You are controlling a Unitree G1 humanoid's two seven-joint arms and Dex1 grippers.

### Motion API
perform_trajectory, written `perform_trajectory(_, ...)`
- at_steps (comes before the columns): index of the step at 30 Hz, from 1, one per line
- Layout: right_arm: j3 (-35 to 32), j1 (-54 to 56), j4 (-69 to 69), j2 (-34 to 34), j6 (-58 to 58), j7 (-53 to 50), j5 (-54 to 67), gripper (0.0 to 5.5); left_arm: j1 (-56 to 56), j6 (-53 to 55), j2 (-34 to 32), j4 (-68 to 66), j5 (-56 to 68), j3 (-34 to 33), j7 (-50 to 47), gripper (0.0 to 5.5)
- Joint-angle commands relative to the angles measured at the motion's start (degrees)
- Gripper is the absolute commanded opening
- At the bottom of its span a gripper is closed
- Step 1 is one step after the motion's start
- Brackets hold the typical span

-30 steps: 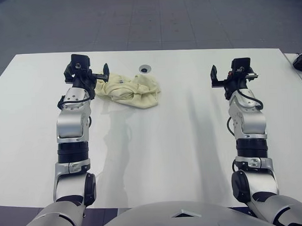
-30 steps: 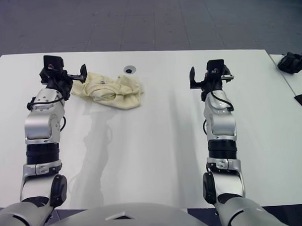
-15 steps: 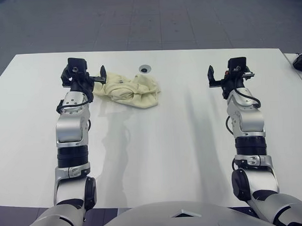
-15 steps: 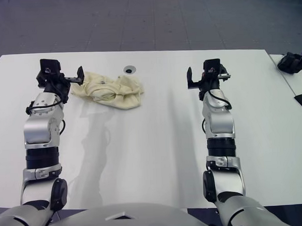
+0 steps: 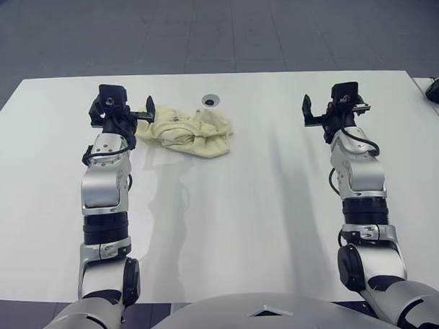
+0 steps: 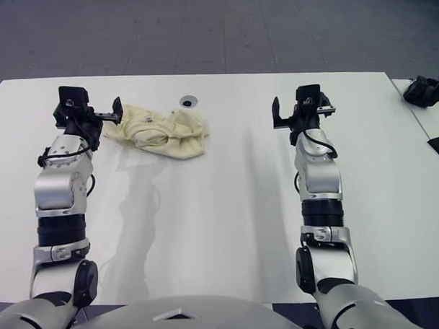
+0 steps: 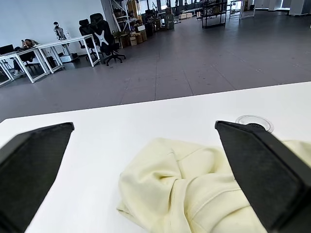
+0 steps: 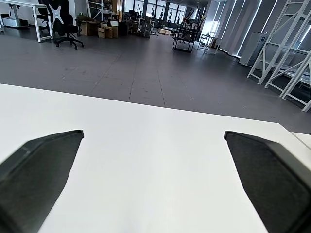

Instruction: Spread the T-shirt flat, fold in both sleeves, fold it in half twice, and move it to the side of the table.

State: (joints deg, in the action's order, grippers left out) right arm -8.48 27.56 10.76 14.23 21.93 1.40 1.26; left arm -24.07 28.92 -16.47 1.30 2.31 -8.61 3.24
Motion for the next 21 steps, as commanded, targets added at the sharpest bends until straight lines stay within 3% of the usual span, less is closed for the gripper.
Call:
perform_trajectory(1, -0.2, 0.9, 0.2, 0.4, -0.1, -0.3, -0.3, 5.38, 0.6, 0.3, 0.3, 0.4, -0.1, 0.0, -0.1, 5.40)
perform_trajectory(21, 0.1, 1.0, -0.2, 0.6, 0.5, -0.4, -0.2, 5.38, 0.1, 0.4, 0.1, 0.1, 0.1, 0.0, -0.1, 5.40)
